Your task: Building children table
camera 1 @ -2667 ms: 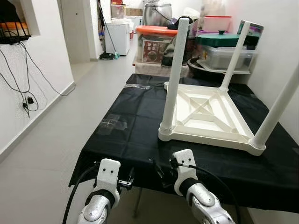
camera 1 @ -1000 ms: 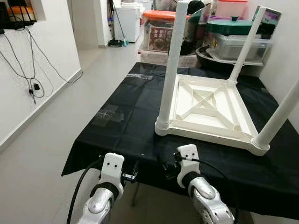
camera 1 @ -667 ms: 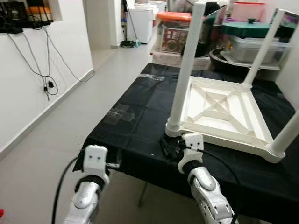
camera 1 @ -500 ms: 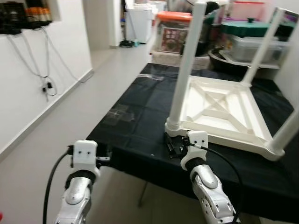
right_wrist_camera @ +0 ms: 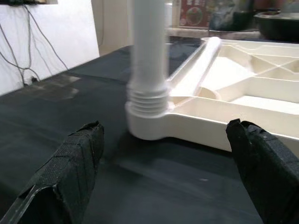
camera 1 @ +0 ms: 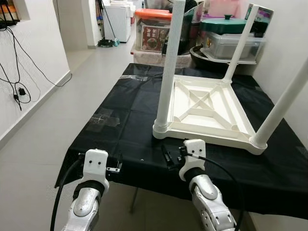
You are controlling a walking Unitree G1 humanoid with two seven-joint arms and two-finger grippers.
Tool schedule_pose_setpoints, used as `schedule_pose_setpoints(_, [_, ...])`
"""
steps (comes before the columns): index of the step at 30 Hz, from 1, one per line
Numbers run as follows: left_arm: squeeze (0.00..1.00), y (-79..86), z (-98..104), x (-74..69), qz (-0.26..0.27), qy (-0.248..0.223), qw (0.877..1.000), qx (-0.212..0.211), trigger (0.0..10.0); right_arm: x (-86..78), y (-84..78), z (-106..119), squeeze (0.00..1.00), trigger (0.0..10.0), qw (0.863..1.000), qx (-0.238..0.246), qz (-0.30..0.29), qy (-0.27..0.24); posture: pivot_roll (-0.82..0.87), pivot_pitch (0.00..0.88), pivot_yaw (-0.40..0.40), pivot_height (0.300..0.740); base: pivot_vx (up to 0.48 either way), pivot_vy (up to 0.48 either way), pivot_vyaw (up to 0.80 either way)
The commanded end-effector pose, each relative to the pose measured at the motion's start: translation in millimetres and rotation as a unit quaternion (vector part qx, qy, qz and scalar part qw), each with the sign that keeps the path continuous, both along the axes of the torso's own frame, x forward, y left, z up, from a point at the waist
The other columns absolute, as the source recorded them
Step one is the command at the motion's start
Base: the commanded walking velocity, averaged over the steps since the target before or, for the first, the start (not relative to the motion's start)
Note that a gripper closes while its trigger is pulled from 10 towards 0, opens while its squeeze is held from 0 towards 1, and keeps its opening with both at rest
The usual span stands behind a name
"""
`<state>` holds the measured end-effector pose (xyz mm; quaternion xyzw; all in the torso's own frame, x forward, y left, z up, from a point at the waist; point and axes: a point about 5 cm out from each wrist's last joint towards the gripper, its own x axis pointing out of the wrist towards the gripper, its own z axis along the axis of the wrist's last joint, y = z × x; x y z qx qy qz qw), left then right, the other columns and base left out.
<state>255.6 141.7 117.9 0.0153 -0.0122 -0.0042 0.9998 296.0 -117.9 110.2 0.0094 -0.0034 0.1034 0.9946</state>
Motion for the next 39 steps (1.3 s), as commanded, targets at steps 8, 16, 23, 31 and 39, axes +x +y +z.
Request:
schedule_pose_setpoints(8, [0.0,8.9,3,1.8,0.024,-0.003,1.0,-0.002,10.0,-0.1,-3.2,-3,0.0,10.0,1.0,0.001,-0.006,0.002,0.09,0.0,-0.071,0.74,0.0,0.0,0.0])
schedule_pose_setpoints(16, [0.0,37.3,29,7.2,0.091,-0.057,0.994,0.02,10.0,8.7,-22.3,13,0.0,10.0,0.996,0.009,-0.077,-0.032,0.09,0.0,-0.071,0.74,0.0,0.0,0.0])
schedule_pose_setpoints(23, [0.0,48.4,37,9.5,0.106,-0.072,0.991,0.027,10.0,13.5,-37.0,23,0.0,10.0,0.99,0.012,-0.132,-0.054,0.09,0.0,-0.069,0.74,0.0,0.0,0.0])
schedule_pose_setpoints(31, [0.0,47.5,36,11.0,0.101,-0.072,0.992,0.033,10.0,16.7,-62.0,38,0.0,10.0,0.969,0.008,-0.233,-0.076,0.08,0.0,-0.064,0.74,0.247,0.0,0.0])
schedule_pose_setpoints(39, [0.0,43.7,35,12.2,0.093,-0.068,0.993,0.032,10.0,11.7,-85.9,28,0.0,10.0,0.948,0.008,-0.316,-0.046,0.08,0.0,-0.06,0.74,0.277,0.0,-0.19])
